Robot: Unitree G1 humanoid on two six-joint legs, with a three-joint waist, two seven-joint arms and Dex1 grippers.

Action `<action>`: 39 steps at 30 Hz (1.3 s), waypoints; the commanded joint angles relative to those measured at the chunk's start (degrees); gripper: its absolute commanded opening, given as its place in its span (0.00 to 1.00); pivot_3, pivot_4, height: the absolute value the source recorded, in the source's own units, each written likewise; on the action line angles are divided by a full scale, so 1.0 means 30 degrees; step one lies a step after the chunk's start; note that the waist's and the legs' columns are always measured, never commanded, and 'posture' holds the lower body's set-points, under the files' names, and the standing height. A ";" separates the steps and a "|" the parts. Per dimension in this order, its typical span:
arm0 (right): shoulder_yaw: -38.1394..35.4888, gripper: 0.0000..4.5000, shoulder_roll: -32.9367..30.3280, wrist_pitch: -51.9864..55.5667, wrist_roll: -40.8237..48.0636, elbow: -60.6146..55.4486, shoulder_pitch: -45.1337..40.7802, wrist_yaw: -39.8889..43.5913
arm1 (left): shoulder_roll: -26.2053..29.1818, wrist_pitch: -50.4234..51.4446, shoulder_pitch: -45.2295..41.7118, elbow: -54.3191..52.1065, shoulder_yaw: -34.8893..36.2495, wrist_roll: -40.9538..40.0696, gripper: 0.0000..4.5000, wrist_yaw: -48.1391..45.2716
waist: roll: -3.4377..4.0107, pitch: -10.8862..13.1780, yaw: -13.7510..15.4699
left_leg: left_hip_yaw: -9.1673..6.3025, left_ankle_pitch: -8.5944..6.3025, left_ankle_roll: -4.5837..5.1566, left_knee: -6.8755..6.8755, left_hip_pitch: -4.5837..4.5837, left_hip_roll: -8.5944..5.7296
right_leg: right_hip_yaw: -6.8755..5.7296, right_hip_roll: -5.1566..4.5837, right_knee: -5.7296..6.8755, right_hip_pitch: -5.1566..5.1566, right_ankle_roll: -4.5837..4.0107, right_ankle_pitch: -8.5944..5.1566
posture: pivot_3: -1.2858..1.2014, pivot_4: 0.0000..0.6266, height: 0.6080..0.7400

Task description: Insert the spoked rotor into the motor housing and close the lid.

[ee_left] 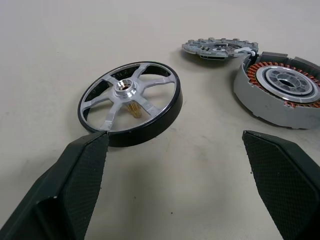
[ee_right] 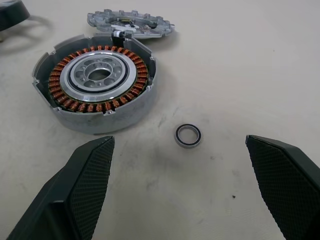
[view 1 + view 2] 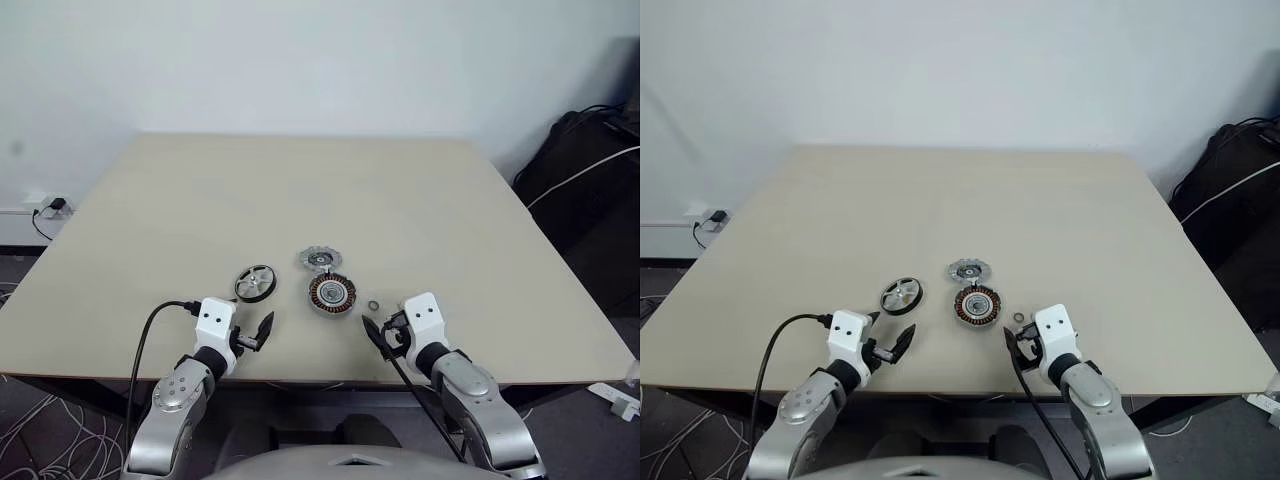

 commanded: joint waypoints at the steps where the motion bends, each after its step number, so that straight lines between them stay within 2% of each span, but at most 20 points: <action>1: -0.0334 1.00 0.0279 -0.0190 0.0023 -0.0130 -0.0223 -0.0345 | -0.0172 -0.0133 -0.0272 -0.0769 0.0052 -0.0108 1.00 0.0118 | 0.0000 0.0000 0.0000 | 0.0000 0.0000 0.0000 -0.0001 0.0000 0.0000 | 0.0000 0.0000 0.0000 0.0000 0.0000 0.0000 | 0.52 0.00 1.00; 12: -0.0737 1.00 0.1001 -0.0259 -0.0117 0.0602 -0.0636 -0.1377 | -0.0295 -0.0062 -0.0219 -0.0722 0.0038 -0.0051 1.00 0.0115 | 0.0005 0.0008 -0.0019 | 0.0000 0.0000 0.0000 -0.0007 -0.0006 0.0000 | 0.0000 -0.0002 -0.0003 -0.0006 0.0000 0.0000 | 0.52 0.00 1.00; 20: -0.0484 1.00 0.2316 -0.1273 -0.0606 0.3129 -0.2035 -0.2358 | -0.0356 -0.0068 -0.0448 -0.0594 -0.0048 0.0072 1.00 0.0148 | 0.0021 0.0025 -0.0044 | 0.0002 0.0000 0.0001 -0.0021 -0.0012 -0.0003 | 0.0000 -0.0003 -0.0003 -0.0014 -0.0006 -0.0002 | 0.52 0.00 1.00; 32: -0.0535 1.00 0.2640 -0.2764 -0.0990 0.6916 -0.4579 -0.2373 | -0.0396 -0.0233 -0.0506 -0.0657 0.0128 0.0111 1.00 0.0485 | 0.0019 0.0038 -0.0153 | 0.0009 0.0002 0.0004 -0.0031 -0.0023 -0.0017 | -0.0003 0.0000 -0.0005 0.0034 -0.0006 0.0001 | 0.52 0.00 1.00; 38: -0.0476 1.00 0.2615 -0.3070 -0.1013 0.8345 -0.4508 -0.2243 | -0.0402 -0.0290 -0.0336 -0.0776 0.0181 0.0092 1.00 0.0606 | 0.0021 0.0036 -0.0184 | 0.0010 0.0003 0.0005 -0.0035 -0.0024 -0.0017 | -0.0003 0.0007 -0.0005 0.0054 -0.0008 0.0002 | 0.52 0.00 1.00; 39: -0.0476 0.96 0.2626 -0.3001 -0.0917 0.8412 -0.4348 -0.2152 | -0.0398 -0.0290 -0.0307 -0.0794 0.0180 0.0094 1.00 0.0632 | 0.0017 0.0033 -0.0185 | 0.0010 0.0003 0.0006 -0.0035 -0.0022 -0.0017 | -0.0002 0.0006 -0.0005 0.0057 -0.0008 0.0002 | 0.52 0.00 1.00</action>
